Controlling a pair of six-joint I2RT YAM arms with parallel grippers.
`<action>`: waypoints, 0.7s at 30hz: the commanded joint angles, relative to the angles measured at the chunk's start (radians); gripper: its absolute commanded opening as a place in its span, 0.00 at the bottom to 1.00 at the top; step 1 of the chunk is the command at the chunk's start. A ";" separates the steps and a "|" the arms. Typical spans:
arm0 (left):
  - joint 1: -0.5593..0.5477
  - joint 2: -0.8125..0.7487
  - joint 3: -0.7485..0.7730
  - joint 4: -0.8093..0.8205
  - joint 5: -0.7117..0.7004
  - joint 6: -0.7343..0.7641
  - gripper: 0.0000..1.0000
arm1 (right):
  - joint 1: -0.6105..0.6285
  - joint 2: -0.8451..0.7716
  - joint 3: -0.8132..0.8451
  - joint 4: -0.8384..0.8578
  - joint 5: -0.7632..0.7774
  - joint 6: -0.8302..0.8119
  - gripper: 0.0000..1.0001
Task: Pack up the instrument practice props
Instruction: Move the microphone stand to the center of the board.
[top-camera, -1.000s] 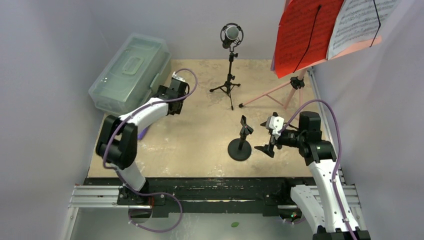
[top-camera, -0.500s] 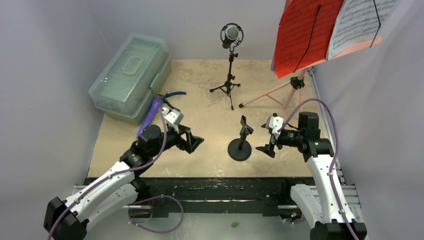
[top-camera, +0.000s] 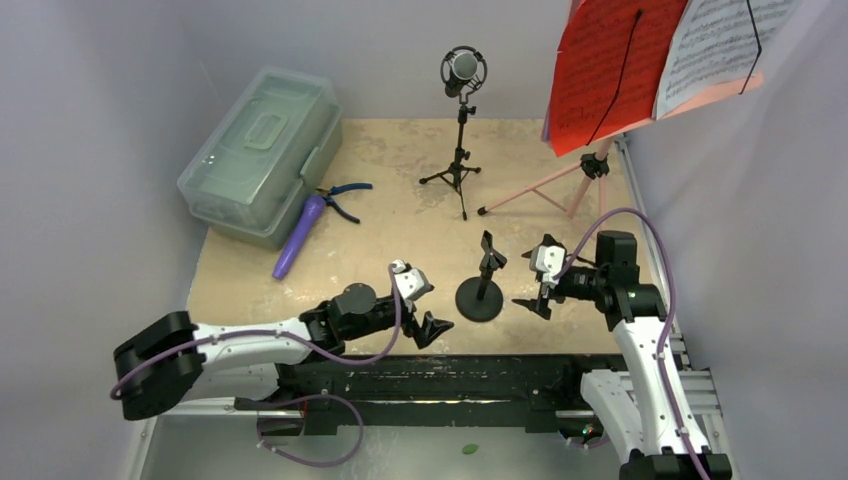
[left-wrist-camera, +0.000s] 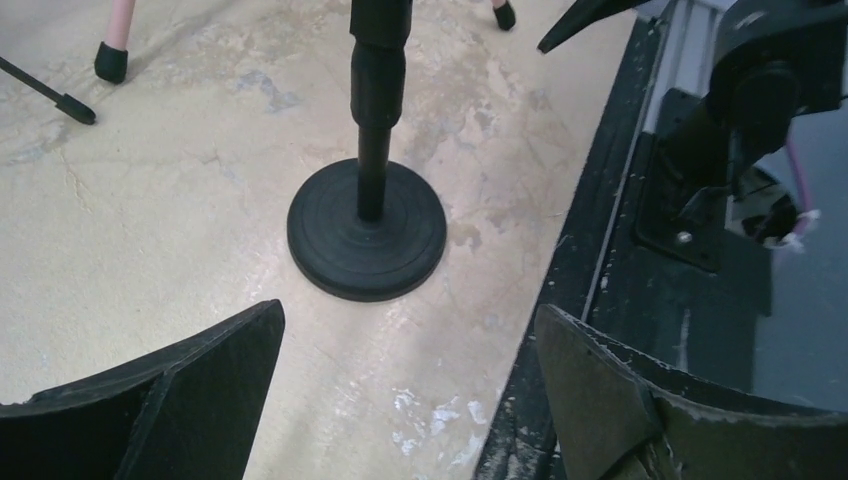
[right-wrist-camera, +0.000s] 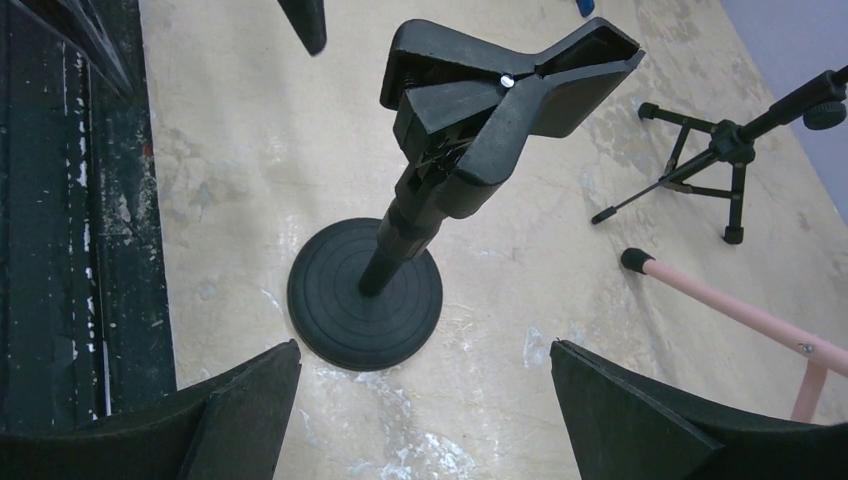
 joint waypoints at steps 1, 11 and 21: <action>-0.030 0.148 0.041 0.285 -0.094 0.149 0.96 | -0.003 -0.021 -0.016 -0.017 -0.015 -0.060 0.99; -0.049 0.534 0.090 0.775 -0.106 0.269 0.97 | -0.003 -0.035 -0.032 -0.023 -0.007 -0.099 0.99; -0.049 0.698 0.200 0.909 -0.119 0.238 0.91 | -0.002 -0.034 -0.037 -0.022 -0.006 -0.107 0.99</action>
